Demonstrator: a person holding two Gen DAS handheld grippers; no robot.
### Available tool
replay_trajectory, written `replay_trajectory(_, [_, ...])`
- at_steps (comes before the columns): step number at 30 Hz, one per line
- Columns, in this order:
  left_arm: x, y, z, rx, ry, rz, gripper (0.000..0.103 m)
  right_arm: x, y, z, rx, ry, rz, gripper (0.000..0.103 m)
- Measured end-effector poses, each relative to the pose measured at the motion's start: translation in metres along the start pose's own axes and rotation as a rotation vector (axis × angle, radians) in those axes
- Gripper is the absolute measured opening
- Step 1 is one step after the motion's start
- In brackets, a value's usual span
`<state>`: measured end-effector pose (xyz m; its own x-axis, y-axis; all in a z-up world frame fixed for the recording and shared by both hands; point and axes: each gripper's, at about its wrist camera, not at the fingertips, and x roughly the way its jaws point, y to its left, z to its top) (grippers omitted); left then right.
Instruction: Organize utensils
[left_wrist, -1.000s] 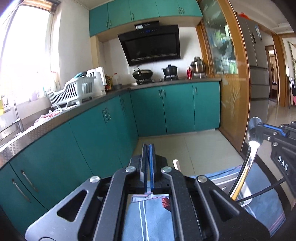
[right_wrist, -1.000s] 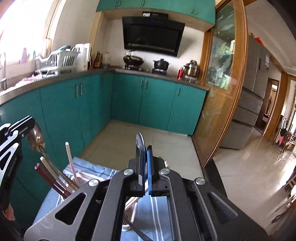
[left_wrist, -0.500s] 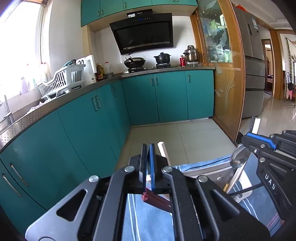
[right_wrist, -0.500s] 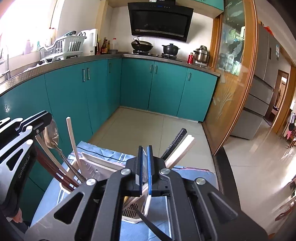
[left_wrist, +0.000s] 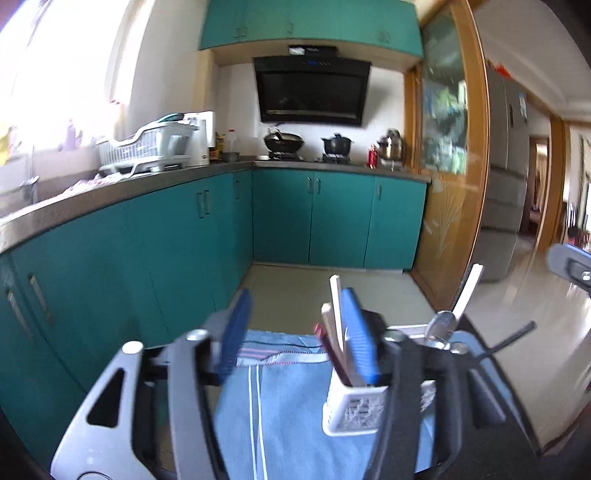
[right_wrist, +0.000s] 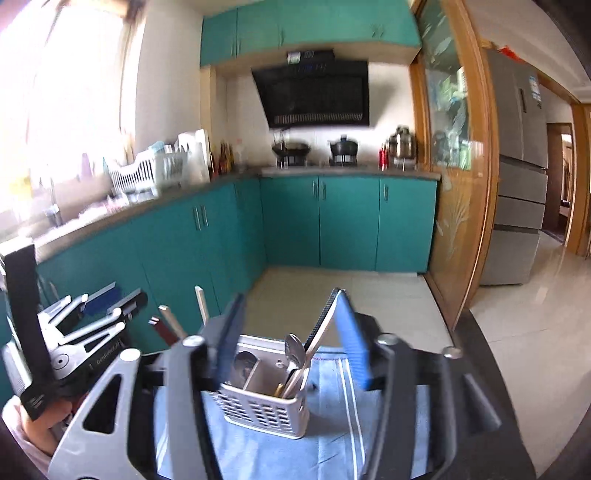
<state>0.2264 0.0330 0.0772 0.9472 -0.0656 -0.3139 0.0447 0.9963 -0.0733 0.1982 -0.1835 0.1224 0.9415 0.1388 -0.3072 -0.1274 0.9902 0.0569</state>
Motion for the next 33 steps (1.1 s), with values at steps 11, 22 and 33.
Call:
replay_trajectory(11, [-0.069, -0.009, -0.060, 0.026, 0.022, 0.066, 0.093, -0.048, -0.009, -0.086, 0.039, 0.015, -0.115, 0.083])
replay_trajectory(22, [-0.108, -0.037, -0.086, 0.089, 0.053, 0.020, 0.099, -0.050, -0.004, -0.127, 0.002, 0.125, -0.125, 0.088])
replay_trajectory(33, [-0.118, -0.040, -0.088, 0.092, 0.042, 0.022, 0.099, -0.068, -0.003, -0.131, 0.000, 0.104, -0.127, 0.099])
